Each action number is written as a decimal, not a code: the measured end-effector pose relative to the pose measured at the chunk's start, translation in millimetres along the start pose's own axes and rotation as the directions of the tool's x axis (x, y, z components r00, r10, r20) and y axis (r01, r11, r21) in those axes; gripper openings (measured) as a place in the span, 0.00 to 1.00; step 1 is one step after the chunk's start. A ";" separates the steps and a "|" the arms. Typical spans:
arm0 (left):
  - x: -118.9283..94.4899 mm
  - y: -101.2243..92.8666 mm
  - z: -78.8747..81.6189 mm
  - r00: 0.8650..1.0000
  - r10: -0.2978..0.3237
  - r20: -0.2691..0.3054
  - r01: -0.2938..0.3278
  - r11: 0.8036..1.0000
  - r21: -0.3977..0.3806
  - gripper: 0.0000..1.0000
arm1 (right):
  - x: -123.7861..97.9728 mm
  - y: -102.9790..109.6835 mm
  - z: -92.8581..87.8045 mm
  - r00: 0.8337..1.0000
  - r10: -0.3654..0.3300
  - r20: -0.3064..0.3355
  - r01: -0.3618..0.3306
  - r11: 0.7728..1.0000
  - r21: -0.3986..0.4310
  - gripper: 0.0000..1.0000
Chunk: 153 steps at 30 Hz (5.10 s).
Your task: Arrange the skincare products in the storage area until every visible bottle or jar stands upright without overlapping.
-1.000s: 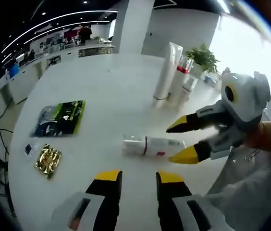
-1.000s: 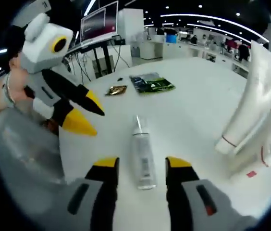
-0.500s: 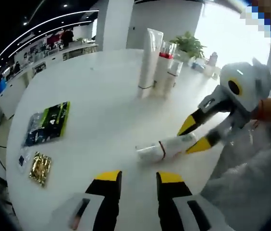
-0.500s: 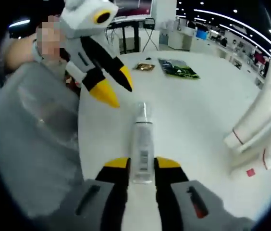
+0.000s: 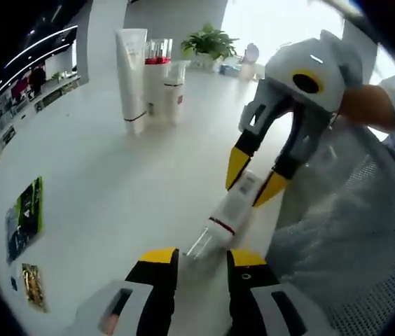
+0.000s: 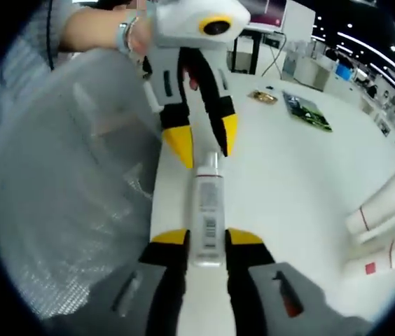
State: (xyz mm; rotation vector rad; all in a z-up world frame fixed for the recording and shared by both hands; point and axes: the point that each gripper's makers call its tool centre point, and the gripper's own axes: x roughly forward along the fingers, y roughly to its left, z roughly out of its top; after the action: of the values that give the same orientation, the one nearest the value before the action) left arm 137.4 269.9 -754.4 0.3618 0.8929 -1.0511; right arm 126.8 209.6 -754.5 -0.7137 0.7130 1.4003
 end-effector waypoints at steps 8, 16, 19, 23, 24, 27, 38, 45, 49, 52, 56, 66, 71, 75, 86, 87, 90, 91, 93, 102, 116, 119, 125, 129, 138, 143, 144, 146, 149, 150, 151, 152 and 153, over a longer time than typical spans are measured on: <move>7.8 -1.6 -2.5 1.000 -0.007 -0.028 0.010 0.995 0.098 0.28 | 4.3 1.4 -1.0 1.000 0.004 0.001 -0.004 1.000 -0.031 0.22; 7.7 -4.7 -3.9 0.998 0.014 -0.060 -0.008 0.995 0.099 0.24 | 8.6 -1.3 -3.4 0.999 -0.020 -0.039 0.021 1.000 0.010 0.24; 6.1 -6.8 -2.9 0.996 0.005 -0.088 0.001 0.997 0.072 0.23 | 8.5 -3.5 -3.0 0.999 -0.031 -0.034 0.032 0.999 0.006 0.25; -1.5 -11.0 14.2 1.000 -0.028 -0.013 0.027 0.999 -0.031 0.22 | 5.0 -15.2 -6.0 0.995 -0.090 -0.046 0.090 0.996 -0.003 0.27; -2.9 -11.0 18.6 0.999 -0.029 0.014 0.030 0.999 -0.038 0.22 | 3.9 -18.6 -6.4 0.993 -0.107 -0.046 0.107 0.994 -0.005 0.28; -9.3 -10.1 30.2 0.996 -0.027 0.080 0.031 0.998 -0.052 0.22 | 1.4 -29.1 -9.0 0.985 -0.164 -0.053 0.164 0.986 0.002 0.29; -16.8 -1.1 40.7 0.989 -0.008 0.150 0.040 0.976 -0.212 0.20 | -0.7 -51.9 1.5 0.928 -0.368 -0.064 0.356 0.923 -0.147 0.29; -25.9 8.6 50.8 0.975 0.012 0.222 0.062 0.945 -0.322 0.20 | 0.3 -63.2 10.3 0.875 -0.481 -0.058 0.457 0.859 -0.228 0.26; -33.5 12.7 61.9 0.957 0.044 0.286 0.053 0.945 -0.322 0.20 | -2.1 -66.6 16.7 0.872 -0.487 -0.047 0.476 0.866 -0.153 0.24; -43.9 19.5 76.0 0.923 0.083 0.376 0.061 0.933 -0.355 0.20 | -3.3 -66.5 22.1 0.885 -0.466 0.006 0.466 0.884 -0.024 0.23; -46.9 18.1 82.7 0.914 0.095 0.395 0.043 0.944 -0.328 0.20 | -3.4 -65.9 23.5 0.890 -0.455 0.023 0.454 0.890 0.022 0.23; -48.1 11.6 107.0 0.880 0.115 0.460 0.020 0.960 -0.278 0.21 | 0.3 -61.7 31.9 0.912 -0.394 0.116 0.363 0.905 0.221 0.22; -45.4 10.3 113.2 0.879 0.114 0.463 0.016 0.963 -0.267 0.21 | 4.6 -56.3 35.0 0.921 -0.352 0.164 0.282 0.897 0.342 0.22; -43.7 12.1 113.8 0.872 0.127 0.473 0.001 0.965 -0.261 0.22 | 6.8 -55.2 35.7 0.923 -0.341 0.177 0.255 0.889 0.381 0.20; -46.3 19.3 105.8 0.879 0.162 0.448 -0.062 0.971 -0.229 0.31 | 8.6 -54.5 37.7 0.917 -0.357 0.180 0.256 0.870 0.421 0.20; -48.5 19.8 105.5 0.876 0.163 0.453 -0.062 0.971 -0.230 0.31 | 8.7 -54.6 37.7 0.916 -0.359 0.179 0.258 0.870 0.421 0.20; -55.1 22.3 106.7 0.865 0.165 0.474 -0.049 0.967 -0.249 0.32 | 8.7 -55.2 37.5 0.913 -0.368 0.176 0.267 0.865 0.425 0.20; -56.5 23.2 106.7 0.862 0.169 0.478 -0.050 0.966 -0.253 0.32 | 8.6 -56.1 37.2 0.911 -0.374 0.175 0.273 0.863 0.425 0.20; -59.3 27.4 105.7 0.856 0.189 0.481 -0.061 0.961 -0.268 0.32 | 8.5 -58.3 34.6 0.906 -0.391 0.162 0.291 0.854 0.431 0.20; -60.7 30.0 107.6 0.848 0.195 0.494 -0.059 0.959 -0.277 0.24 | 8.1 -66.7 23.5 0.897 -0.424 0.127 0.324 0.824 0.465 0.19; -55.6 32.9 100.0 0.868 0.218 0.447 -0.114 0.962 -0.248 0.29 | 10.5 -64.8 24.4 0.900 -0.417 0.126 0.338 0.850 0.404 0.22; -56.2 34.5 99.2 0.868 0.222 0.445 -0.115 0.960 -0.256 0.29 | 10.3 -65.6 33.3 0.891 -0.425 0.161 0.334 0.852 0.403 0.31; -56.5 39.1 94.7 0.872 0.243 0.424 -0.132 0.952 -0.275 0.28 | 8.6 -77.2 35.3 0.865 -0.475 0.161 0.370 0.822 0.434 0.21; -59.8 44.5 92.0 0.869 0.265 0.419 -0.141 0.942 -0.304 0.28 | 1.1 -89.6 24.9 0.835 -0.535 0.127 0.417 0.767 0.487 0.21; -63.5 50.7 88.3 0.865 0.295 0.405 -0.153 0.925 -0.347 0.26 | -22.8 -135.4 -9.7 0.733 -0.681 -0.003 0.547 0.587 0.597 0.21; -61.5 53.4 86.0 0.870 0.303 0.389 -0.154 0.917 -0.368 0.26 | -28.6 -154.1 -19.9 0.685 -0.726 -0.062 0.584 0.497 0.642 0.21; -61.3 53.4 85.8 0.871 0.303 0.388 -0.155 0.917 -0.368 0.26 | -28.5 -156.5 -20.6 0.685 -0.726 -0.066 0.583 0.490 0.648 0.21; -60.1 52.9 85.1 0.873 0.302 0.382 -0.158 0.918 -0.364 0.26 | -29.4 -160.8 -23.0 0.676 -0.732 -0.086 0.593 0.471 0.653 0.21; -58.5 51.8 84.7 0.875 0.302 0.378 -0.162 0.919 -0.360 0.26 | -28.6 -158.6 -21.1 0.683 -0.726 -0.076 0.589 0.487 0.645 0.25; -57.7 51.8 84.5 0.876 0.303 0.375 -0.165 0.919 -0.358 0.26 | -27.9 -157.5 -20.4 0.690 -0.720 -0.071 0.585 0.497 0.641 0.30; -56.8 52.3 84.2 0.875 0.307 0.373 -0.169 0.918 -0.359 0.25 | -24.4 -152.0 -17.5 0.719 -0.693 -0.054 0.555 0.525 0.646 0.33; -55.5 53.1 84.3 0.874 0.313 0.373 -0.174 0.916 -0.362 0.25 | -19.1 -139.8 -11.3 0.773 -0.635 -0.014 0.482 0.573 0.663 0.36; -55.1 53.3 85.0 0.873 0.313 0.375 -0.172 0.916 -0.363 0.24 | -21.7 -135.9 -13.9 0.782 -0.623 -0.026 0.488 0.586 0.647 0.36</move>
State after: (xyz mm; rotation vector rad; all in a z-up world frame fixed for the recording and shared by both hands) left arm 211.6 273.3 -667.3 -0.0346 0.5847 -0.6917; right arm 261.4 179.6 -742.8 -0.2056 0.6522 0.5578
